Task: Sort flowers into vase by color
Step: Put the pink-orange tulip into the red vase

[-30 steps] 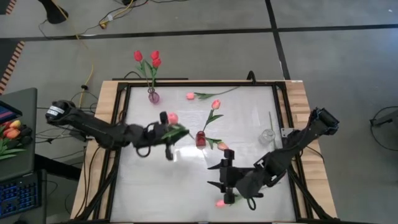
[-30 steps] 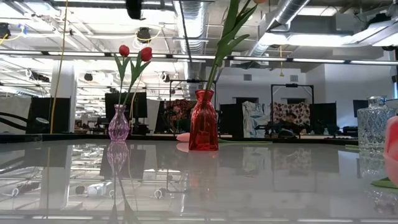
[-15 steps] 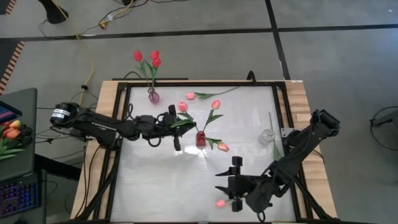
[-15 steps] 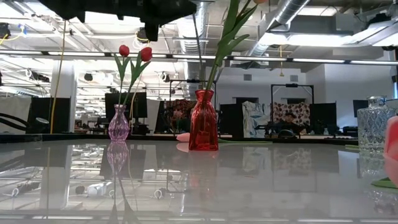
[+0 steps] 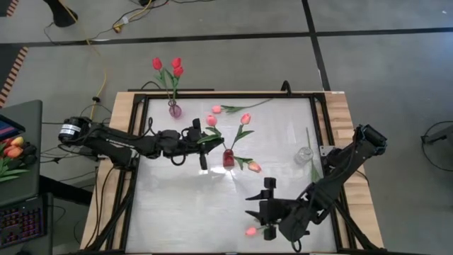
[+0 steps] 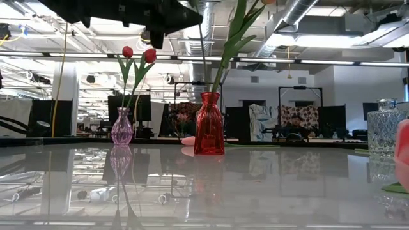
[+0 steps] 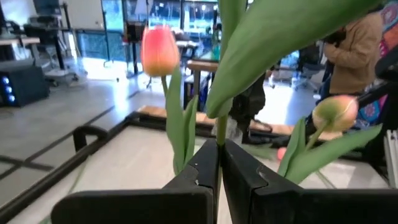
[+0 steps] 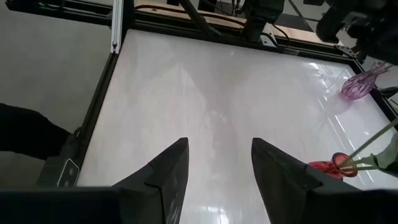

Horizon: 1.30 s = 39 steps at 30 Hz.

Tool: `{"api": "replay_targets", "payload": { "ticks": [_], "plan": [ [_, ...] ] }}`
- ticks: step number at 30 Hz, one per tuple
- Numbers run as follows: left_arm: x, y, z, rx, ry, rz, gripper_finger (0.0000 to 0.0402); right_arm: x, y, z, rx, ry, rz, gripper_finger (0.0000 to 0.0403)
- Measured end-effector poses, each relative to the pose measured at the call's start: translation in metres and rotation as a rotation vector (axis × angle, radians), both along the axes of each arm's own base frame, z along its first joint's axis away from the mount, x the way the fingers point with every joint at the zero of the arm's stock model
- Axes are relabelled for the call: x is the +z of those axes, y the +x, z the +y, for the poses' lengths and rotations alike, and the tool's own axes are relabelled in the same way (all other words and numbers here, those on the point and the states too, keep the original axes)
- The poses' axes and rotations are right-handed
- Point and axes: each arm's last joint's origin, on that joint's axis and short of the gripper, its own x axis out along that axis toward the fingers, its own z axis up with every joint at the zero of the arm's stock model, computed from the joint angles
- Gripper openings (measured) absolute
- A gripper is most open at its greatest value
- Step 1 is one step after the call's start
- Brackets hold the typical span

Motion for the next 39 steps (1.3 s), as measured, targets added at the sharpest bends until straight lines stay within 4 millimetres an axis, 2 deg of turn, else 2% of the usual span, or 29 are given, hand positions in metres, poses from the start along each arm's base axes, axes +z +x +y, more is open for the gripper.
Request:
{"api": "replay_targets", "payload": {
  "ticks": [11,16,19,26,32,39],
  "plan": [
    [-0.006,0.001,0.000,0.001,-0.016,0.042,0.0000,-0.001,0.002,-0.004,-0.004,-0.027,0.018,0.0199],
    [-0.025,0.014,0.001,-0.012,-0.036,0.067,0.0000,-0.003,0.000,-0.005,0.015,-0.029,0.048,0.0198],
    [-0.039,0.022,0.004,-0.017,-0.051,0.087,0.0000,-0.006,-0.004,-0.008,-0.006,-0.024,0.095,0.0199],
    [-0.045,0.027,0.011,-0.020,-0.069,0.080,0.0000,-0.018,-0.023,-0.009,-0.087,0.045,0.244,0.0199],
    [-0.047,0.026,0.012,-0.018,-0.104,0.100,0.0000,-0.019,-0.034,0.000,-0.068,0.039,0.264,0.0199],
    [-0.053,0.026,0.012,-0.012,-0.132,0.151,0.0000,-0.019,-0.036,0.001,-0.074,0.050,0.263,0.0199]
  ]
}}
